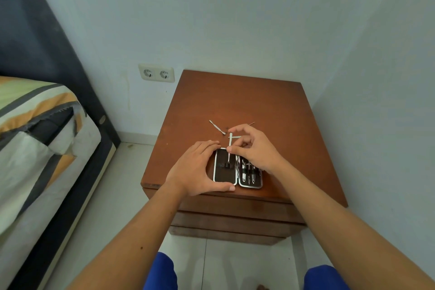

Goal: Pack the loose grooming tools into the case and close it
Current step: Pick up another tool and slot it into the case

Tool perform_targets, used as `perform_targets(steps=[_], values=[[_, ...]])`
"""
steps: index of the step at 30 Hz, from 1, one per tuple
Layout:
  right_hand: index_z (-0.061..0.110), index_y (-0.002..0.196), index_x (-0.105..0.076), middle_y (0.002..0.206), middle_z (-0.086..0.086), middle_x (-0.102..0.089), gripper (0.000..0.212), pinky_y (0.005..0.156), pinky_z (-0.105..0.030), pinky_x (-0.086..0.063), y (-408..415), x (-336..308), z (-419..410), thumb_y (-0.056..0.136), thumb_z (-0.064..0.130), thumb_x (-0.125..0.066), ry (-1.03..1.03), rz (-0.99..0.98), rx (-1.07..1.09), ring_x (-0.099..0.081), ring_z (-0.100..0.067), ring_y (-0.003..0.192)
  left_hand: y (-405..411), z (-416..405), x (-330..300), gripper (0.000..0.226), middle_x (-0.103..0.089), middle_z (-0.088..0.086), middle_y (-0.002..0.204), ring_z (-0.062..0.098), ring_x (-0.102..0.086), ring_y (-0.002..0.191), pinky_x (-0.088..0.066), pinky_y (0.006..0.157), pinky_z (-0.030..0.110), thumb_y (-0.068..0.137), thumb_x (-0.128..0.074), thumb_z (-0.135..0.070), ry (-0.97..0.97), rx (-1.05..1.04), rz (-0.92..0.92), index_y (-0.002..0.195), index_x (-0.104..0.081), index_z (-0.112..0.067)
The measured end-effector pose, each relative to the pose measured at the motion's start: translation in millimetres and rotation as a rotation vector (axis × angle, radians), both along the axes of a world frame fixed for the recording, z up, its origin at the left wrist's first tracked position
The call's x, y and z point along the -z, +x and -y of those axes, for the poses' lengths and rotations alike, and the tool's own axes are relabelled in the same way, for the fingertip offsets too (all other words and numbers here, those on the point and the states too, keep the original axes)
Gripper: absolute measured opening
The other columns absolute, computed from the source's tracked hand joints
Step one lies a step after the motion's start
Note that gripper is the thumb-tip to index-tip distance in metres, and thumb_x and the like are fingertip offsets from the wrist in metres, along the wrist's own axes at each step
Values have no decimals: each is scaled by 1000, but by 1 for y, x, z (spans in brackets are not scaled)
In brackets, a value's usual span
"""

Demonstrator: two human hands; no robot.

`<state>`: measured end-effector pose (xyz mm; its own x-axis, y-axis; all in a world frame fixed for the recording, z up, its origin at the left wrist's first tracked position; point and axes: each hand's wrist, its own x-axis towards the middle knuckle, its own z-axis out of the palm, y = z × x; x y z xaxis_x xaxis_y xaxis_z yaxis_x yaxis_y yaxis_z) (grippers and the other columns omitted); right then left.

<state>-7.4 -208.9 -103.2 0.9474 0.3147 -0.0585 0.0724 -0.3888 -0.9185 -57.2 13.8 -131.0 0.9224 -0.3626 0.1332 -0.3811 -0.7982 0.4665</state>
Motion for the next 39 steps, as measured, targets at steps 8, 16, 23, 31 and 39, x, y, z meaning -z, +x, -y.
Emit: perform_targets(steps=[8, 16, 23, 31, 39], values=[[32, 117, -68, 81, 4, -79, 44, 72, -24, -48, -1, 4, -4, 80, 25, -90, -76, 55, 24, -58, -1, 63, 0, 0, 1, 124, -42, -11, 161, 6, -33, 148, -26, 124, 29, 61, -68, -98, -6, -8, -1, 156, -45, -23], [24, 123, -74, 101, 7, -63, 55, 81, -22, -50, -6, 3, -4, 73, 34, -94, -319, 182, -66, -59, -6, 82, -1, 0, 0, 123, -42, -11, 161, 6, -34, 147, -29, 124, 30, 61, -68, -98, -11, -4, -16, 156, -44, -23], [28, 129, -71, 109, 13, -52, 70, 88, -16, -46, -14, -9, 1, 67, 50, -94, -474, 198, -199, -53, 2, 97, 0, 0, 1, 125, -43, -10, 161, 8, -34, 148, -32, 125, 34, 60, -67, -99, -7, 1, -19, 156, -44, -21], [25, 118, -72, 110, 13, -50, 62, 84, -8, -39, -18, -4, 6, 68, 57, -90, -495, 260, -229, -50, 8, 98, -1, 0, 3, 125, -43, -8, 161, 10, -35, 149, -31, 125, 34, 61, -67, -98, -13, 9, 6, 155, -46, -19], [25, 102, -81, 96, 11, -67, 16, 78, -19, -50, 1, -3, 11, 87, 23, -83, -340, 335, 107, -64, -4, 82, 0, 0, 2, 127, -42, -9, 162, 9, -33, 149, -28, 126, 35, 59, -68, -98, -10, 5, -4, 156, -43, -20]])
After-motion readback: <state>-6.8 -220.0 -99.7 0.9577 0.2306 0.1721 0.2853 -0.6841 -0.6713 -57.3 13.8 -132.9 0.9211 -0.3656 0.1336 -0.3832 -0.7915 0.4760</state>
